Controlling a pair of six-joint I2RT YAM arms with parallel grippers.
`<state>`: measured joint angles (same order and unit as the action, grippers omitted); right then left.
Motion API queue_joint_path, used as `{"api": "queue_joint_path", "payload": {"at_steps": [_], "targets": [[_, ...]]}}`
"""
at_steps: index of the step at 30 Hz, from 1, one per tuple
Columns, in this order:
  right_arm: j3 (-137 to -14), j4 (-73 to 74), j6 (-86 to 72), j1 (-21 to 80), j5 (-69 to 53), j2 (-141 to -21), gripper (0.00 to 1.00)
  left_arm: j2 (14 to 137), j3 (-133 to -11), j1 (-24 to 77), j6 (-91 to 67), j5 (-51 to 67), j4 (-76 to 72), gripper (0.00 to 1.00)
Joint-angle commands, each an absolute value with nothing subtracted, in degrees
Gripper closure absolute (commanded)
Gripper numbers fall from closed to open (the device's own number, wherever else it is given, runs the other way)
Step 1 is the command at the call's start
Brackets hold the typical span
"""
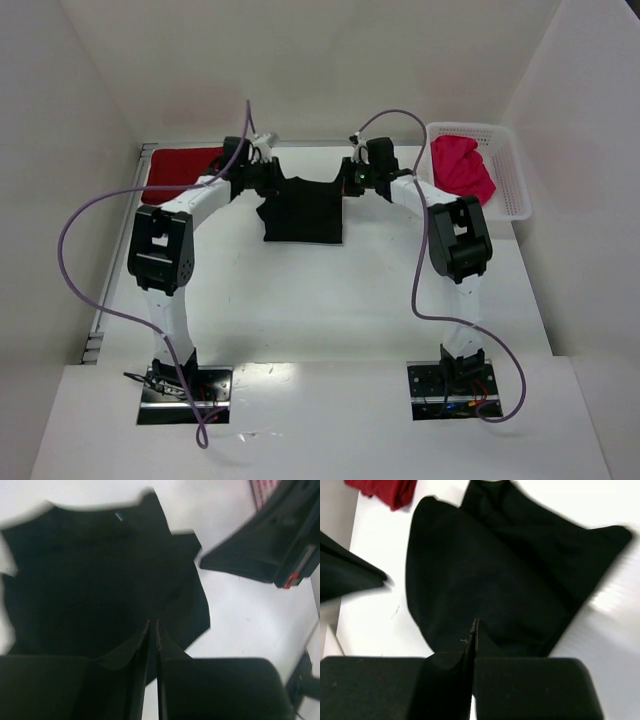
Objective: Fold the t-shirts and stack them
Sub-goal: Fold the long partially folded tshirt into a neat square
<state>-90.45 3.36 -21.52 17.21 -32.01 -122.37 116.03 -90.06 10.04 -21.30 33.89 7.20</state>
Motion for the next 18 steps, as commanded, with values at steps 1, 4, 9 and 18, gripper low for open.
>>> {"api": "queue_joint_path", "payload": {"at_steps": [1,4,9,18], "targets": [[-90.7,0.4,-20.3,19.2,-34.4,-123.5,0.99,117.2,-84.8,12.6,-20.8,36.8,1.7,0.85],[-93.0,1.3,-20.8,19.2,-33.8,-126.9,0.99,118.7,-84.1,13.4,-20.8,35.6,3.1,0.88],[-96.3,3.2,-20.3,19.2,-30.6,-130.6,0.99,119.4,-82.6,16.3,-19.2,29.3,5.2,0.92],[-103.0,6.0,-19.2,17.3,-24.8,-134.0,0.99,119.9,-80.3,16.3,-19.2,26.9,7.5,0.95]]}}
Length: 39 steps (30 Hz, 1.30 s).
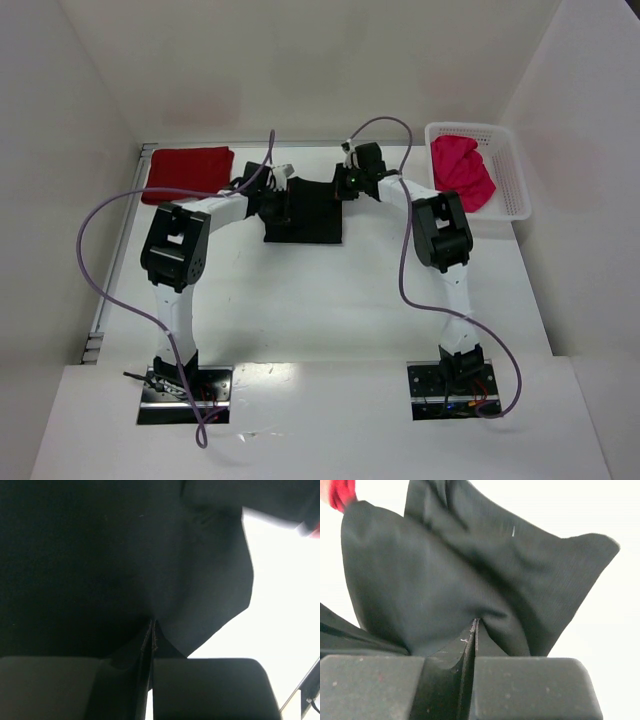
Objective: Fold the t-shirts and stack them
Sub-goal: Fold the long partially folded tshirt into a neat square
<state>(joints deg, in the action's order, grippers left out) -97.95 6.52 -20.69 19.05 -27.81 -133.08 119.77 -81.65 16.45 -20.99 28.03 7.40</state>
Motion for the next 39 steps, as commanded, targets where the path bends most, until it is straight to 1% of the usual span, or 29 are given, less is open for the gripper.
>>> {"api": "queue_joint_path", "payload": {"at_steps": [1,9,11,13,14,17,18,21,22,23,24,25,26,27,28,29,35,39], "targets": [[-103.6,6.0,-19.7,17.3,-24.8,-134.6,0.99,119.9,-79.6,16.3,-19.2,26.9,7.5,0.95],[-110.6,8.5,-19.7,14.6,-23.6,-137.4,0.98,119.9,-79.8,16.3,-18.6,27.4,8.5,0.95],[-111.2,9.7,-19.2,14.1,-24.3,-137.4,0.98,118.3,-81.7,16.3,-18.6,27.4,9.1,0.82],[-111.2,9.8,-19.2,14.1,-24.3,-135.0,0.98,117.1,-83.2,15.7,-18.6,27.4,9.7,0.72],[-110.4,8.9,-19.2,14.1,-24.9,-133.9,0.98,115.7,-84.0,15.6,-18.6,27.4,9.7,0.55],[-107.4,7.8,-19.2,14.1,-24.9,-128.9,0.94,113.8,-86.7,13.7,-19.2,26.6,9.7,0.47],[-106.3,8.3,-18.6,14.1,-24.9,-128.0,0.93,112.9,-87.3,12.4,-19.2,26.6,9.7,0.38],[-102.2,9.1,-17.5,14.1,-25.4,-124.5,0.85,112.2,-87.3,9.3,-19.2,24.6,9.7,0.31],[-100.8,9.1,-17.0,14.1,-25.4,-122.8,0.77,112.2,-87.3,8.4,-19.2,24.6,9.7,0.23],[-97.7,9.1,-17.0,14.1,-25.4,-121.8,0.71,112.2,-87.3,7.6,-18.4,24.6,10.6,0.21],[-95.9,9.1,-17.0,14.1,-24.6,-120.8,0.65,112.2,-87.3,6.9,-17.8,24.6,11.2,0.19],[-94.2,9.1,-17.0,14.1,-24.1,-119.7,0.52,112.2,-87.3,5.6,-17.1,24.6,12.6,0.18],[-92.7,9.6,-17.0,14.1,-24.1,-117.7,0.46,112.2,-87.8,5.0,-15.6,24.6,13.3,0.18],[-89.5,9.6,-16.4,14.1,-24.1,-116.6,0.4,112.2,-87.2,5.0,-14.9,24.6,13.3,0.14],[-87.9,9.6,-16.4,14.1,-23.6,-115.7,0.33,112.2,-87.2,4.4,-14.1,25.4,13.3,0.12],[-85.3,9.6,-16.4,14.1,-23.6,-114.0,0.26,113.6,-87.2,4.4,-12.2,25.9,14.1,0.12],[-81.4,9.8,-15.1,18.4,-21.7,-112.3,0.26,119.3,-87.8,4.4,-11.7,32.3,14.6,0.11],[-82.7,9.8,-15.1,20.7,-21.2,-114.7,0.29,122.4,-87.8,4.4,-11.7,33.6,14.1,0.11]]}}
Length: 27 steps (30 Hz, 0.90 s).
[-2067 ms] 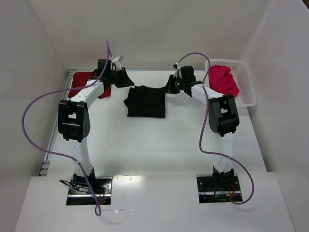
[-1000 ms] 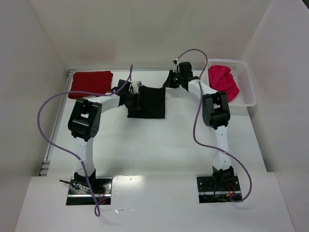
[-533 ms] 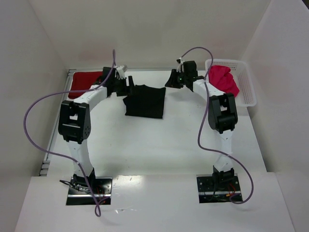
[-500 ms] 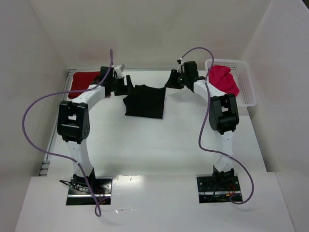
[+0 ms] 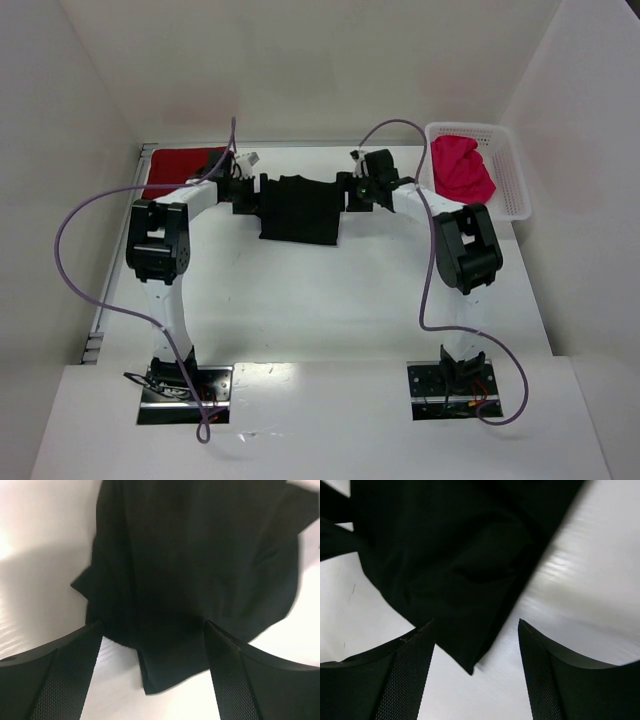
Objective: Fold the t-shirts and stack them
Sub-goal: Fold the long partially folded tshirt into a neat square
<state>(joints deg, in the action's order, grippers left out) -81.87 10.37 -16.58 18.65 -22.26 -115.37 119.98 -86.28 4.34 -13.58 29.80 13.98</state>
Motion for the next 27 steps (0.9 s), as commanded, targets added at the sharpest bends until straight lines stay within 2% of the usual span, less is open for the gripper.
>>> {"api": "queue_joint_path", "payload": {"at_steps": [1,7,9,17,20,25,27], "targets": [[-83.2,9.8,-15.7,21.6,-20.7,-116.0,0.29,122.4,-87.8,4.4,-11.2,33.1,14.1,0.11],[-86.5,9.8,-17.6,22.1,-18.8,-119.8,0.35,124.4,-88.3,4.4,-10.0,29.5,14.6,0.11],[-87.1,9.2,-17.6,22.1,-18.0,-120.5,0.37,125.1,-89.0,3.9,-10.0,29.5,14.6,0.08],[-93.1,10.5,-18.1,22.1,-14.3,-125.9,0.49,128.7,-91.5,3.9,-10.0,37.3,15.1,0.08],[-95.0,11.1,-18.6,22.1,-14.3,-127.6,0.5,129.2,-91.5,3.9,-9.5,38.9,15.1,0.12],[-97.0,11.1,-19.2,22.1,-14.3,-130.5,0.51,129.2,-92.0,6.7,-7.3,40.3,17.0,0.25],[-97.6,11.1,-19.2,22.1,-14.3,-130.5,0.51,129.2,-91.5,7.5,-6.8,41.0,17.6,0.26]]}}
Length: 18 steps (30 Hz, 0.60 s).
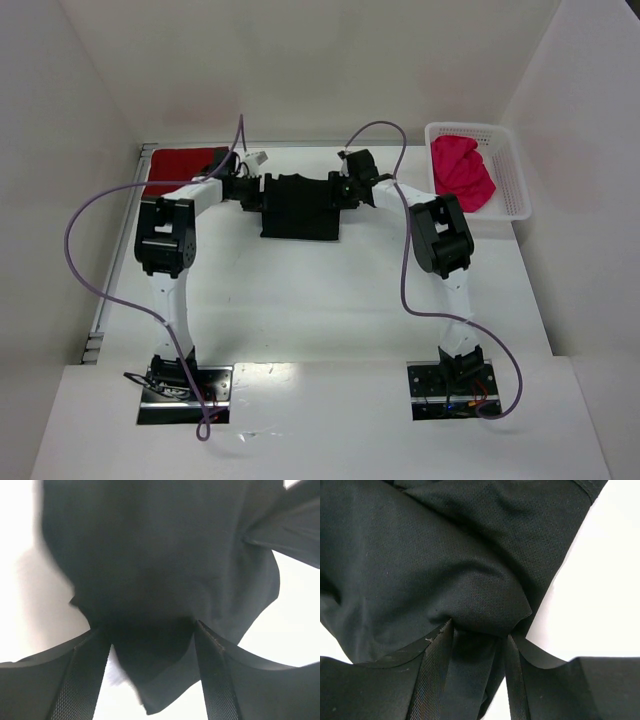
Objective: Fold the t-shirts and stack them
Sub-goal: Fold the long partially folded tshirt into a neat square
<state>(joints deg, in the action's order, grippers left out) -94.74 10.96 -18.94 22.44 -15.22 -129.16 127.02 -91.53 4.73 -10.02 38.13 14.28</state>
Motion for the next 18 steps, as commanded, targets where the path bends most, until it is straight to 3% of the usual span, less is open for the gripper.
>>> {"api": "queue_joint_path", "payload": {"at_steps": [1,10,11,18], "targets": [[-97.6,11.1,-19.2,22.1,-14.8,-130.5,0.51,129.2,-91.5,8.1,-6.8,41.0,17.6,0.26],[-97.0,11.6,-18.0,22.1,-14.3,-129.9,0.51,120.0,-88.4,6.2,-11.8,35.5,15.0,0.06],[-97.0,12.1,-18.0,22.1,-13.8,-129.9,0.51,119.4,-88.4,5.0,-11.8,34.9,15.0,0.0],[-96.5,12.7,-17.5,22.1,-14.3,-129.4,0.51,115.4,-88.9,1.3,-12.9,30.2,18.8,0.0]]}}
